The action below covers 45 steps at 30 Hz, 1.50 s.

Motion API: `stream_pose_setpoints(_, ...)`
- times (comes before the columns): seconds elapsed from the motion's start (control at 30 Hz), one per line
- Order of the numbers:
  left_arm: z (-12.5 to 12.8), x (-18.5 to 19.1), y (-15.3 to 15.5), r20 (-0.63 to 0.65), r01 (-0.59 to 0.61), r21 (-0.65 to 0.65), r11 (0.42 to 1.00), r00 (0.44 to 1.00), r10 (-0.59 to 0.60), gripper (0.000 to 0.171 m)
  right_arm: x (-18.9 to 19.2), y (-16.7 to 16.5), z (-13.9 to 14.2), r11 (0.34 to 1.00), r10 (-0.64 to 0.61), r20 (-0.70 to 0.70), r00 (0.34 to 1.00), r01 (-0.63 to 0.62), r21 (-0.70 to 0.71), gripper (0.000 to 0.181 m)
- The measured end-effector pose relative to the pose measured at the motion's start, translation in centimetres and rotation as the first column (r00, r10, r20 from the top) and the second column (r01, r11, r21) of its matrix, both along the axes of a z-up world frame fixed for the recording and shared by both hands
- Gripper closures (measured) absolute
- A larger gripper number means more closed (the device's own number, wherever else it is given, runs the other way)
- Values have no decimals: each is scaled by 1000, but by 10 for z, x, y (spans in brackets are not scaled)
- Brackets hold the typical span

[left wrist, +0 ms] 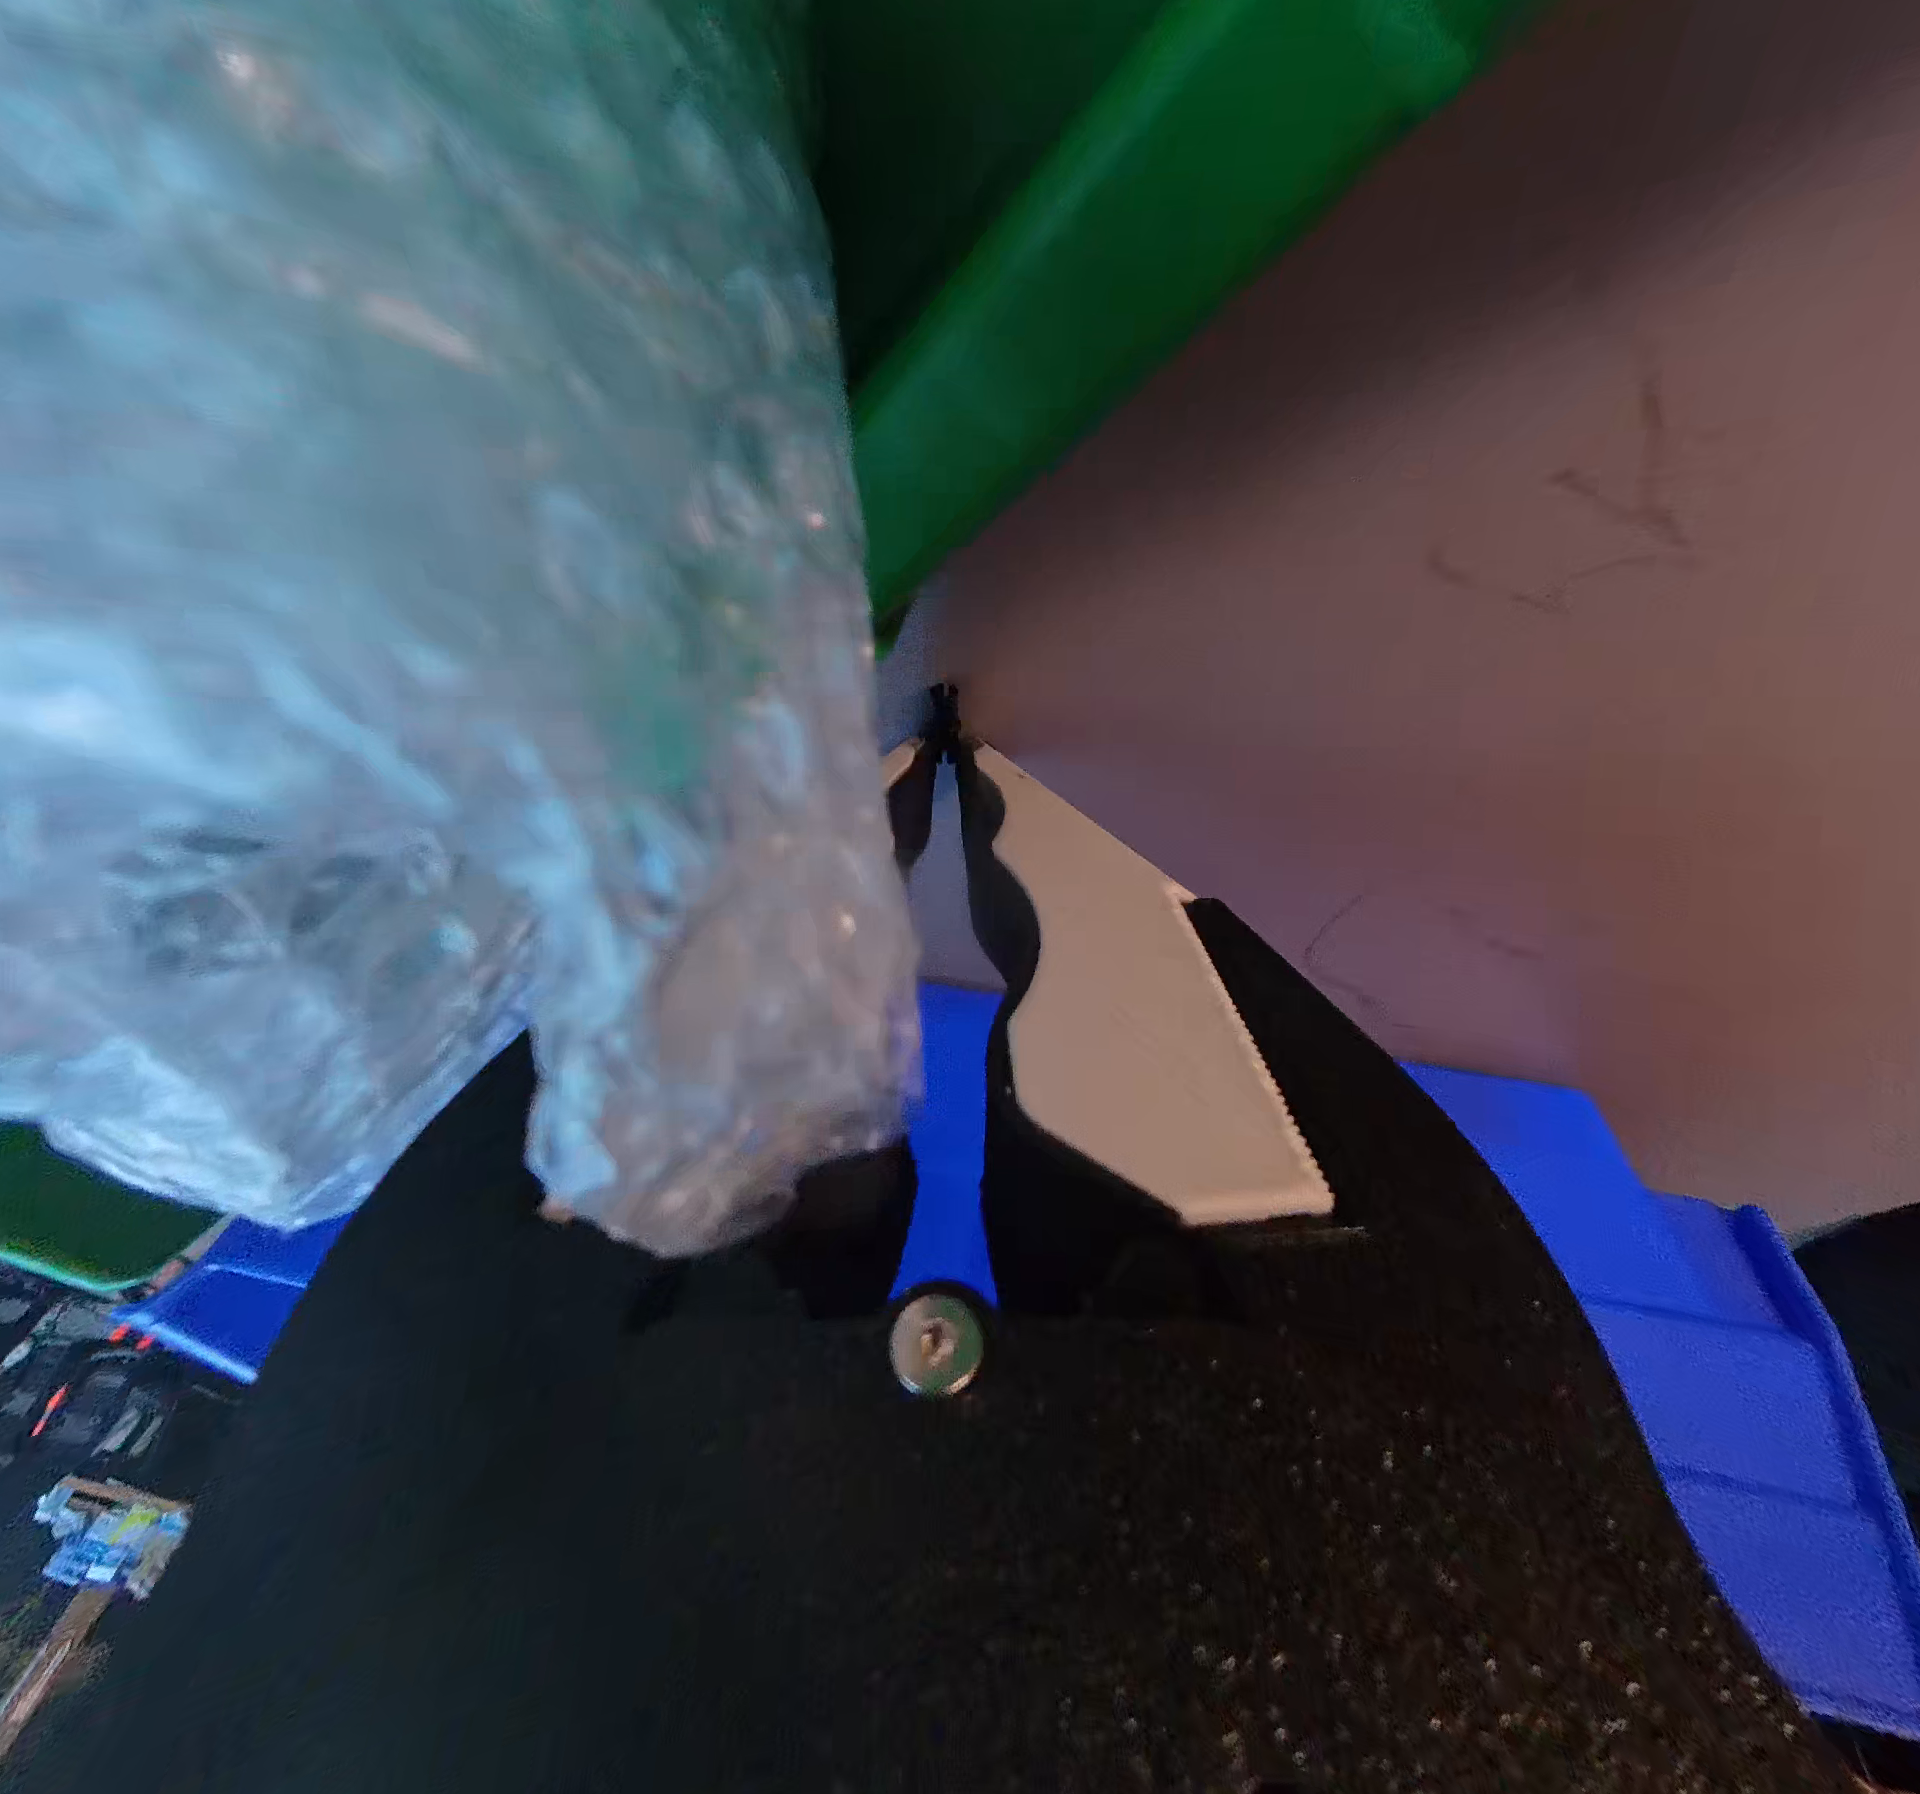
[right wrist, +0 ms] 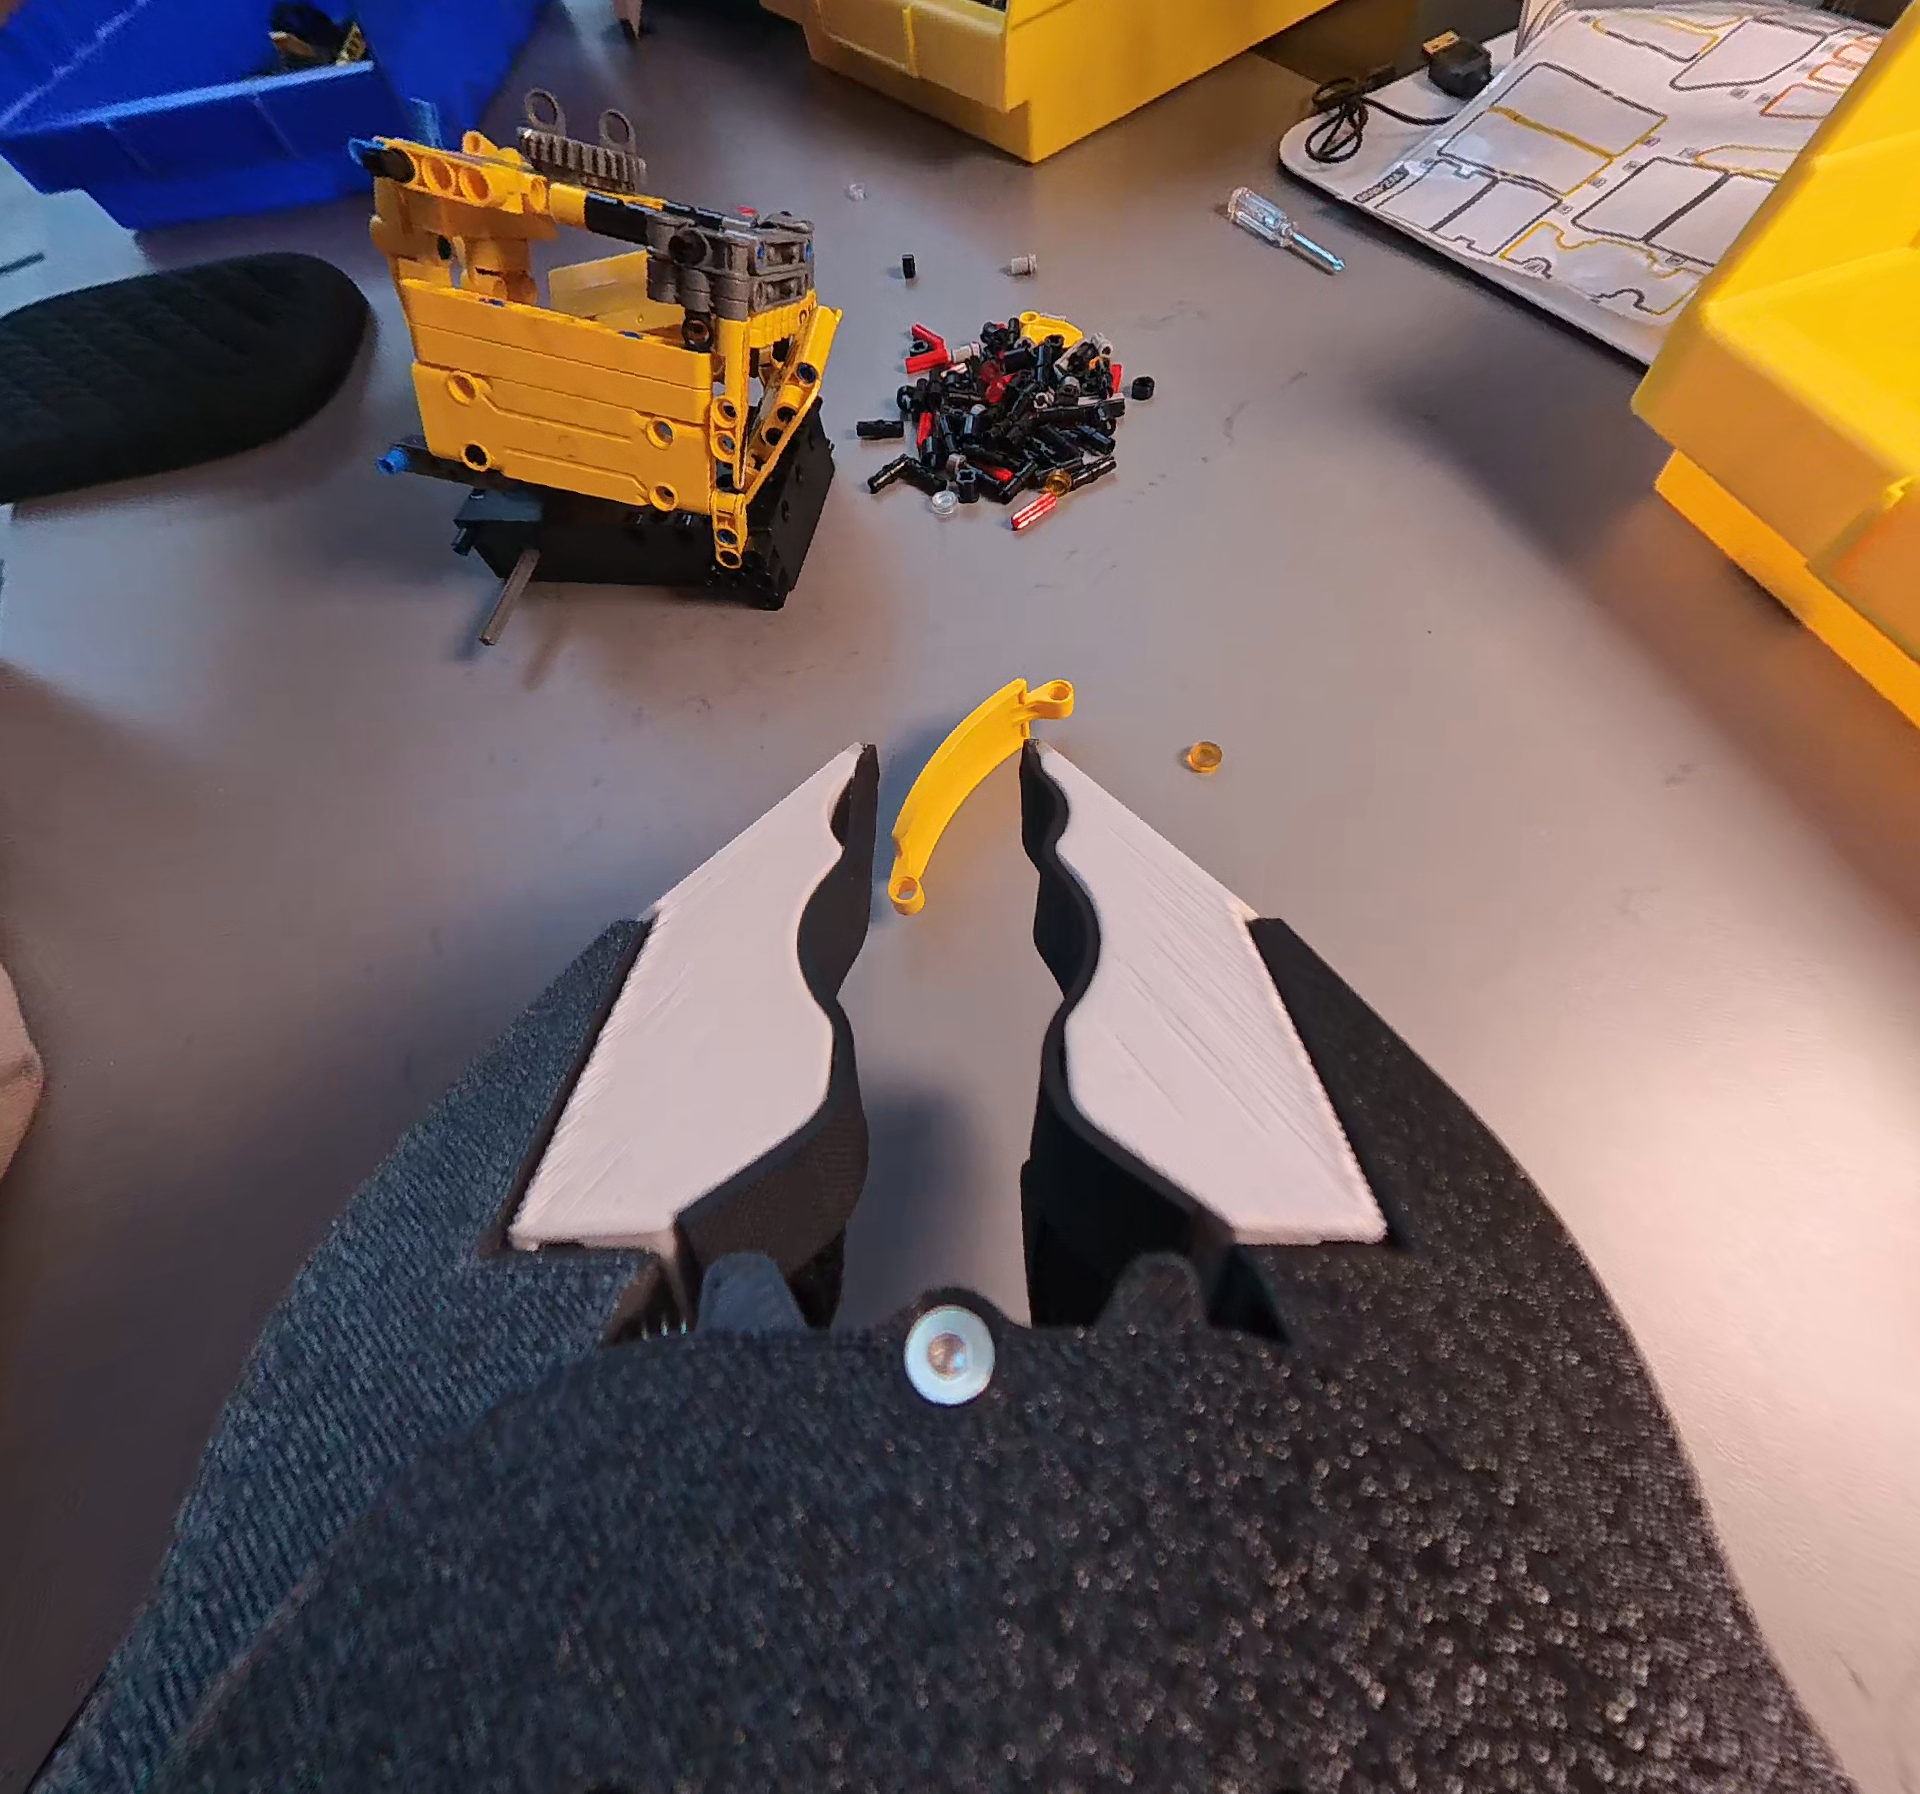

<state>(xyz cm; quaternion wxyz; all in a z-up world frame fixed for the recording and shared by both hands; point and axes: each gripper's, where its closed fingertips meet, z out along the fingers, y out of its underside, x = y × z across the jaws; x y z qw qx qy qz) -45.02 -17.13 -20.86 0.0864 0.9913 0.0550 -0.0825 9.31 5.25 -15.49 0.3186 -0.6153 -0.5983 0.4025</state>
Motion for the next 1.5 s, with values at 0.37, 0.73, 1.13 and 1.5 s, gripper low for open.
stream_pose_setpoints(0.37,47,212,109,150,457,374,807,829,-539,168,-2,-2,-2,1000,10,6,1000,-10,-4,155)
stream_pose_setpoints(0.73,58,342,220,7,602,595,532,658,-753,155,1,1,5,999,-6,-15,1000,7,37,155)
stream_pose_setpoints(1.13,3,209,155,6,436,451,779,871,-491,152,0,-6,7,997,30,-12,999,-29,75,155)
stream_pose_setpoints(1.5,8,238,168,13,498,533,684,804,-595,171,-1,-6,2,998,22,3,1000,-23,55,155)
